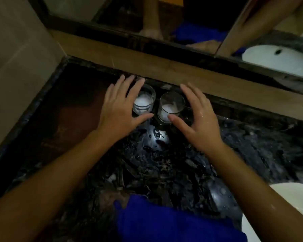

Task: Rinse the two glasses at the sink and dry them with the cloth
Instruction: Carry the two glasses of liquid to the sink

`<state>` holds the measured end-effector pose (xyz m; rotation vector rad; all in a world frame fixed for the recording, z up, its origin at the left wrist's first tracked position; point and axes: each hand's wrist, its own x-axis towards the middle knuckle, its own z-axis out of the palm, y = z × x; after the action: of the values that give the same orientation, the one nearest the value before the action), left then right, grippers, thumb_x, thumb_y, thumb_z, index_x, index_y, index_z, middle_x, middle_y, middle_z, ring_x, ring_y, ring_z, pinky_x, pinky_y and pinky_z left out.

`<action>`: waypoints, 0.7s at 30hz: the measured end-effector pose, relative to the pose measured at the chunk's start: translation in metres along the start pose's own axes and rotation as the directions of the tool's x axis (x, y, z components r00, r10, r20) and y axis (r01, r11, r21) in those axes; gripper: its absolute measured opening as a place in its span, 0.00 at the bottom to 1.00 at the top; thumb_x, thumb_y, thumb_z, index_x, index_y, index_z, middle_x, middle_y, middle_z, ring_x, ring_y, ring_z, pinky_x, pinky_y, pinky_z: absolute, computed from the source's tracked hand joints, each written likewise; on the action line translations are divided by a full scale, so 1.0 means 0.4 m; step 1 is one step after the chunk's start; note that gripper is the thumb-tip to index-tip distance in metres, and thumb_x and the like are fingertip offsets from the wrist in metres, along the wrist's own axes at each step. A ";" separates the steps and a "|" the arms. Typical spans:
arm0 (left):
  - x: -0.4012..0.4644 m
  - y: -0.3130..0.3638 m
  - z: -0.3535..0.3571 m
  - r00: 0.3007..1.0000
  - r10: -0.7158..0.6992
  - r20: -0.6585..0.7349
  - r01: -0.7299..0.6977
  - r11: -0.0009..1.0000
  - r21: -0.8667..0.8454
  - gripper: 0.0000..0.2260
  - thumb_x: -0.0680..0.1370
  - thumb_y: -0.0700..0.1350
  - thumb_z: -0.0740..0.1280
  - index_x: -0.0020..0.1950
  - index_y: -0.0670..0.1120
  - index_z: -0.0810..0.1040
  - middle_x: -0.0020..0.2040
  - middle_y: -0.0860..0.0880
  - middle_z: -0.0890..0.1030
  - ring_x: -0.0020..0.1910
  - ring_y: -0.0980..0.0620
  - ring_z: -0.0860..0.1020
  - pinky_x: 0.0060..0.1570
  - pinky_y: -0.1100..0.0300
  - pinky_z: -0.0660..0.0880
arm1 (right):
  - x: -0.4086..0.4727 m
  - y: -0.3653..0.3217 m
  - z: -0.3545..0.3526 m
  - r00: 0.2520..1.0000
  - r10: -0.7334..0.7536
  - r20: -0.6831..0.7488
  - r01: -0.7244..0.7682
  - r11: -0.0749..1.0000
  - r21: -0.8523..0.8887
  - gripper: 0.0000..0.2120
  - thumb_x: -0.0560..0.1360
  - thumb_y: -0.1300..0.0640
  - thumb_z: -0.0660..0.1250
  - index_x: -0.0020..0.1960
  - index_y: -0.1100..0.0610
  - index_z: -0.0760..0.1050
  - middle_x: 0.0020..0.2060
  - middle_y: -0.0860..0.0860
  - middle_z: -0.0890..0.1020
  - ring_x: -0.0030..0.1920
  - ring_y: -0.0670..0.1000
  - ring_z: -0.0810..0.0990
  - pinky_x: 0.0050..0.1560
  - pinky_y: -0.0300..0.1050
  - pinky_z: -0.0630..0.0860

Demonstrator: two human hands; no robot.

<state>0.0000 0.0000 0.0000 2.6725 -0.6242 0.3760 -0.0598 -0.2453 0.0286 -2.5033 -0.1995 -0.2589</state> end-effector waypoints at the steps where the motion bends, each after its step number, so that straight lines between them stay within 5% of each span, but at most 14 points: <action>1: 0.005 -0.006 0.013 1.000 -0.009 0.028 0.010 1.000 -0.027 0.43 0.75 0.70 0.66 0.83 0.48 0.61 0.79 0.42 0.67 0.81 0.39 0.60 0.77 0.36 0.57 | 0.008 0.004 0.016 1.000 0.017 0.001 -0.017 1.000 0.002 0.38 0.79 0.35 0.67 0.83 0.44 0.56 0.82 0.48 0.61 0.80 0.51 0.62 0.73 0.44 0.62; 10: 0.061 -0.044 0.043 0.989 -0.079 0.124 0.093 0.989 -0.115 0.47 0.70 0.72 0.67 0.81 0.45 0.63 0.70 0.43 0.76 0.72 0.42 0.71 0.78 0.40 0.54 | 0.040 0.031 0.094 0.990 0.121 0.077 -0.121 0.993 -0.011 0.37 0.77 0.37 0.70 0.81 0.43 0.59 0.78 0.52 0.64 0.76 0.54 0.67 0.69 0.56 0.75; 14: 0.064 -0.045 0.049 0.992 -0.061 0.111 0.076 0.987 -0.139 0.44 0.71 0.71 0.67 0.75 0.39 0.71 0.66 0.41 0.78 0.70 0.39 0.73 0.76 0.40 0.62 | 0.039 0.043 0.110 0.994 0.100 0.053 -0.099 0.995 -0.028 0.35 0.78 0.39 0.71 0.80 0.43 0.62 0.77 0.52 0.65 0.75 0.55 0.69 0.66 0.58 0.77; 21: 0.034 -0.009 0.031 0.977 -0.183 0.109 0.206 0.942 -0.264 0.41 0.71 0.60 0.78 0.78 0.42 0.69 0.73 0.42 0.74 0.75 0.42 0.70 0.70 0.48 0.70 | 0.043 0.048 0.107 0.996 0.084 0.027 -0.083 0.996 -0.035 0.34 0.77 0.41 0.73 0.79 0.46 0.66 0.73 0.54 0.70 0.70 0.55 0.74 0.61 0.55 0.79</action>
<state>0.0156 -0.0073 -0.0077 2.4623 -0.3967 0.1135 -0.0335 -0.2341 -0.0121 -2.5433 -0.1019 -0.1934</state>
